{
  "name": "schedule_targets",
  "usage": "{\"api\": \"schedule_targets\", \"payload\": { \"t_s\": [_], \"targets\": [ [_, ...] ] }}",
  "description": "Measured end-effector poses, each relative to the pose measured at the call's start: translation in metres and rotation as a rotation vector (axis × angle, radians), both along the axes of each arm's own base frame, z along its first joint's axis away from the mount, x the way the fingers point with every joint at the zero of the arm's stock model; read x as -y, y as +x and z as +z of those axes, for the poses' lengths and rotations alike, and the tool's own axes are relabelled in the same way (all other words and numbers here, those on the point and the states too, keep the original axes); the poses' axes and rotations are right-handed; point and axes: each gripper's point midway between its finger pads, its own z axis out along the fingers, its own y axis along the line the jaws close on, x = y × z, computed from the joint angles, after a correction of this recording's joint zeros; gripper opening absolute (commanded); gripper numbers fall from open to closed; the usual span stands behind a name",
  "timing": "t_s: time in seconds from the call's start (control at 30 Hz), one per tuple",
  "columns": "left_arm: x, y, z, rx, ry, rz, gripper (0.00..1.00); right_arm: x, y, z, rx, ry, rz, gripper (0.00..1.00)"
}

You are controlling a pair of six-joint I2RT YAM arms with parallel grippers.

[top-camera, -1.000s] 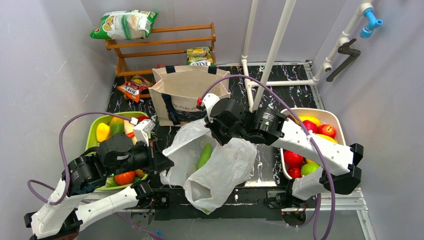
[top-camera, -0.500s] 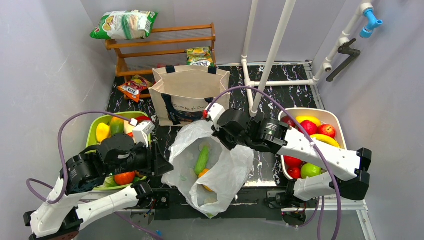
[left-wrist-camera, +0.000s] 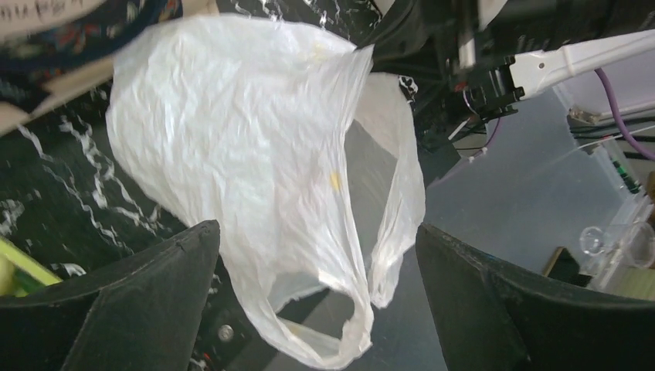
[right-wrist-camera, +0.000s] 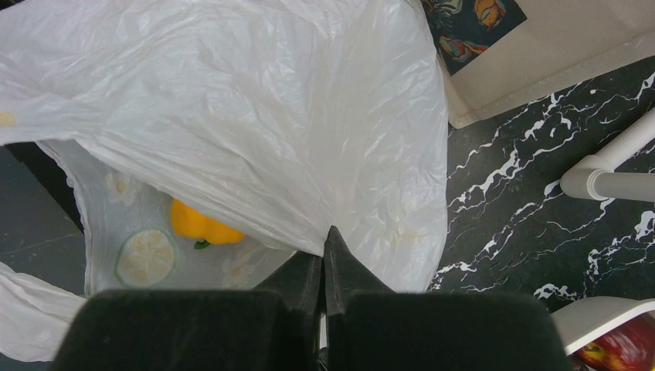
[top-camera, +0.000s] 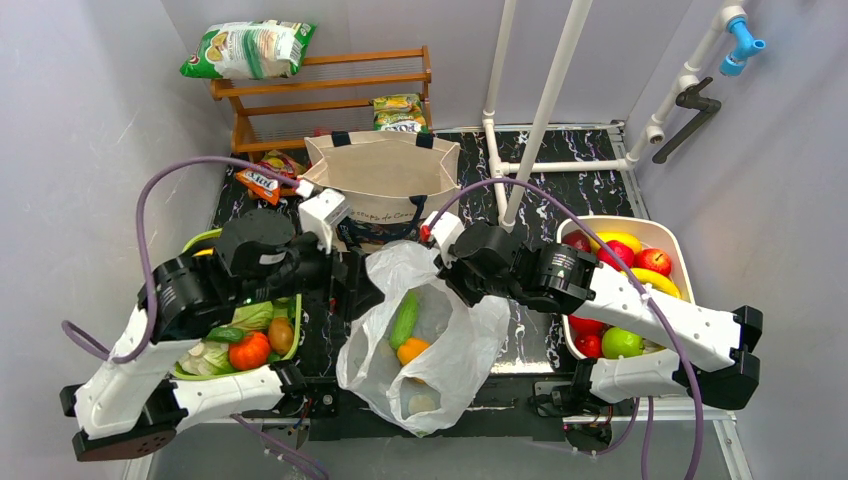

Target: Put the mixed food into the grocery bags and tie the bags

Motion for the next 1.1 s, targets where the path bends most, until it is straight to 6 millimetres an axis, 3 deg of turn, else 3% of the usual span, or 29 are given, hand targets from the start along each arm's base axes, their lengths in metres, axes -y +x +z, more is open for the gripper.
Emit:
{"api": "schedule_targets", "payload": {
  "t_s": [0.13,0.4,0.6,0.8,1.1],
  "targets": [
    [0.025,0.013,0.008,0.069,0.031,-0.106,0.98,0.001,-0.001,-0.001,-0.005,0.002,0.001,0.01],
    [0.067,0.031,-0.013,0.145,0.108,-0.306,0.98,0.003,-0.003,0.004,-0.006,0.022,-0.002,0.01],
    [0.079,0.034,-0.028,0.206,0.105,-0.395,0.94,0.002,-0.003,0.004,-0.011,0.026,-0.006,0.01],
    [0.078,0.037,-0.062,0.289,0.133,-0.451,0.93,0.002,-0.004,0.005,-0.016,0.032,-0.007,0.01],
    [0.086,0.054,-0.063,0.404,0.142,-0.459,0.57,0.000,-0.005,0.010,-0.032,0.055,-0.018,0.01]
  ]
}}
